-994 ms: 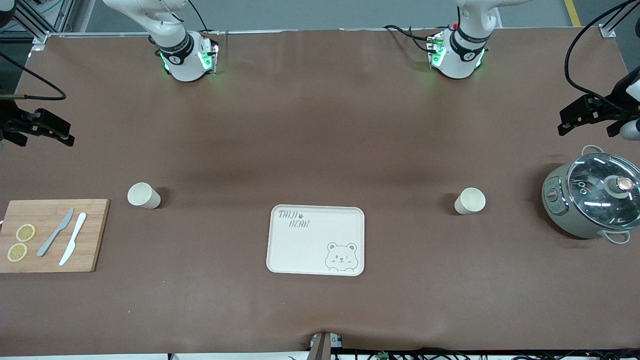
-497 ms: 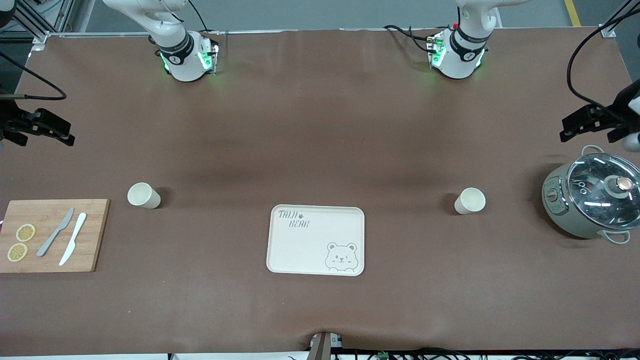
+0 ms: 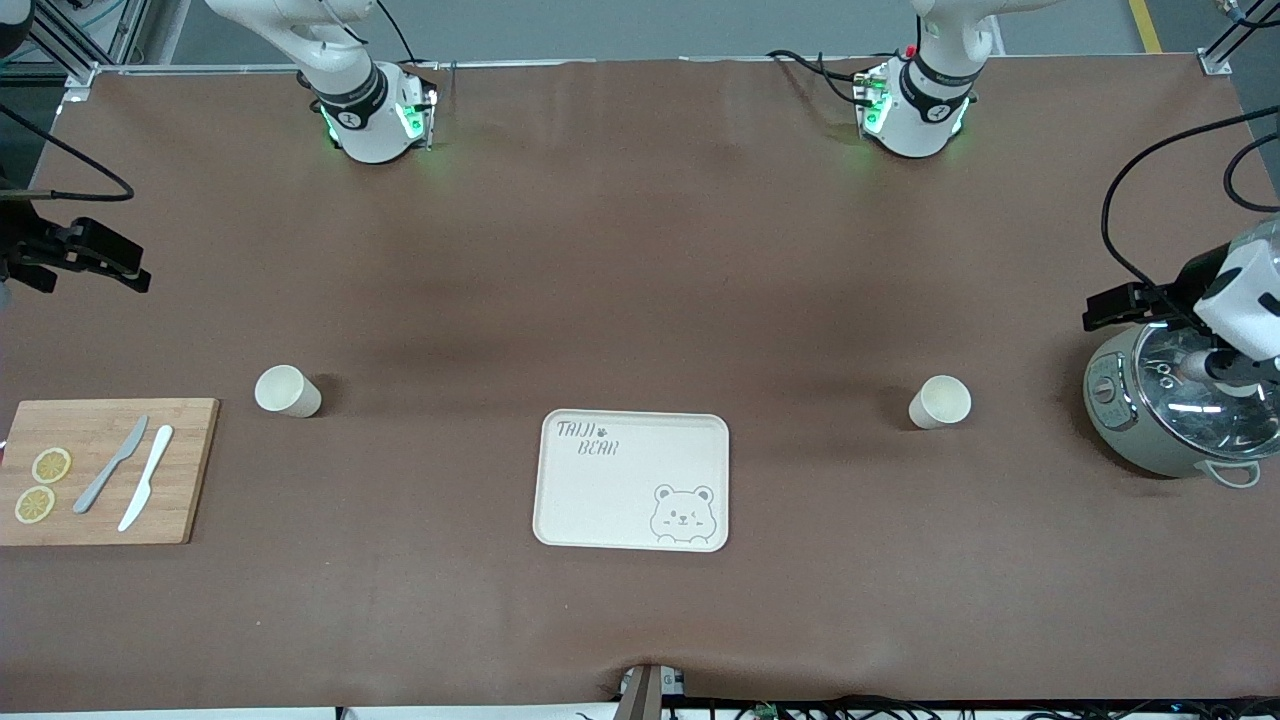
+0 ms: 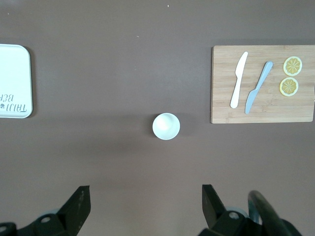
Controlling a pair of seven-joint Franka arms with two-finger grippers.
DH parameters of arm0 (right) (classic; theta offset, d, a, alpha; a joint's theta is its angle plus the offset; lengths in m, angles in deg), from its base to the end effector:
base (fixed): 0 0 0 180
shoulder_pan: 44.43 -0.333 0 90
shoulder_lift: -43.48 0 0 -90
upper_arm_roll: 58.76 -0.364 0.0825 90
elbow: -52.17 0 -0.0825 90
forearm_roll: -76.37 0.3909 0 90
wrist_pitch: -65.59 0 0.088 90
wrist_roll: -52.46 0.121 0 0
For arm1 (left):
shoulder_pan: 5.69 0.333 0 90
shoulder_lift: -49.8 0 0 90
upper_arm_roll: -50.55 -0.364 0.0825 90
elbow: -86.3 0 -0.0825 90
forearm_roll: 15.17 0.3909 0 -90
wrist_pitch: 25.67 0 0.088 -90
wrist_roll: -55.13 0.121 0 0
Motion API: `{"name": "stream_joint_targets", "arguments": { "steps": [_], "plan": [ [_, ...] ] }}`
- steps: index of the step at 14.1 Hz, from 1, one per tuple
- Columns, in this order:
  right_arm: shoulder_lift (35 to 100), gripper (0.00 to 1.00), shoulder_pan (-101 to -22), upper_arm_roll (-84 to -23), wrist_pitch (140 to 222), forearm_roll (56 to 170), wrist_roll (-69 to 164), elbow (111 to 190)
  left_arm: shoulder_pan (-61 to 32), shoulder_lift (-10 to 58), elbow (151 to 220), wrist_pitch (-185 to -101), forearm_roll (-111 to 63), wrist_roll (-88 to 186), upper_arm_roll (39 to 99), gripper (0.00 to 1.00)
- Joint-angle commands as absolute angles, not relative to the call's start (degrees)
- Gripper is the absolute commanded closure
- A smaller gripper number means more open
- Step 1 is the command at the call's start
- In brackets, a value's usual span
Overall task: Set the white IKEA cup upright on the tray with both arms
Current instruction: 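Reach the left gripper to one cup while the right gripper reaches the other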
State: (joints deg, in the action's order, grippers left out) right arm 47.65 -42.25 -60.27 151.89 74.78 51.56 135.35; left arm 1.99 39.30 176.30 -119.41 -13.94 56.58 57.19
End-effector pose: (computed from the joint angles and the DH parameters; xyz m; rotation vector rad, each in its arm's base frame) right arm 0.5811 -0.0110 0.6680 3.1159 0.0038 -0.0291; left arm 0.6195 0.0196 0.5559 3.1338 -0.0143 -0.1831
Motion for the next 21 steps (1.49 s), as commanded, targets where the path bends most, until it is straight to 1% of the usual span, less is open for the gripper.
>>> {"name": "stream_joint_targets", "arguments": {
  "steps": [1, 3, 5, 8, 9, 11, 12, 16, 18, 19, 21],
  "plan": [
    [49.36, 0.0, -42.41, -60.17, 151.9, 74.88, 51.4, 134.52, 2.04, 40.57, 184.88, -128.2, -13.06, 56.28, 57.84, 0.0],
    [50.06, 0.0, -42.41, -60.17, 151.28, 74.88, 51.75, 134.79, 2.22, 40.66, 190.59, -135.14, -13.32, 56.02, 57.93, 0.0],
    [50.86, 0.0, -42.59, -60.17, 151.89, 74.79, 51.58, 134.53, 2.3, 41.45, 197.71, -144.45, -14.9, 53.47, 57.93, 0.0],
    [52.26, 0.0, -42.06, -60.08, 152.42, 74.88, 51.66, 134.61, 2.22, 40.23, 203.0, -152.47, -14.91, 53.2, 57.93, 0.0],
    [52.61, 0.0, -41.89, -60.08, 151.64, 74.88, 52.01, 134.79, 2.13, 38.92, 203.8, -154.67, -14.91, 53.11, 57.93, 0.0],
    [53.84, 0.0, -42.06, -60.08, 152.42, 74.88, 51.84, 134.87, 1.87, 36.54, 203.89, -156.53, -14.91, 53.11, 58.02, 0.1],
    [56.54, 0.0, -42.67, -60.08, 152.42, 74.01, 51.93, 134.7, 1.78, 35.66, 203.89, -157.06, -14.91, 53.2, 58.02, 0.13],
    [61.3, 0.0, -40.21, -59.9, 152.24, 74.0, 50.97, 134.79, 1.95, 31.79, 203.98, -160.57, -14.91, 53.9, 58.54, 0.18],
    [61.93, 0.0, -40.3, -59.9, 152.07, 73.82, 50.96, 135.66, 1.87, 31.09, 204.07, -161.63, -14.91, 53.9, 59.07, 0.25],
    [62.54, 0.0, -40.22, -59.9, 152.94, 73.91, 51.4, 137.23, 1.95, 30.65, 204.07, -161.98, -14.91, 53.9, 59.33, 0.26],
    [62.9, 0.0, -40.04, -59.81, 158.11, 74.09, 51.67, 140.92, 1.87, 29.59, 204.07, -162.16, -14.91, 53.9, 59.42, 0.32]
  ]
}}
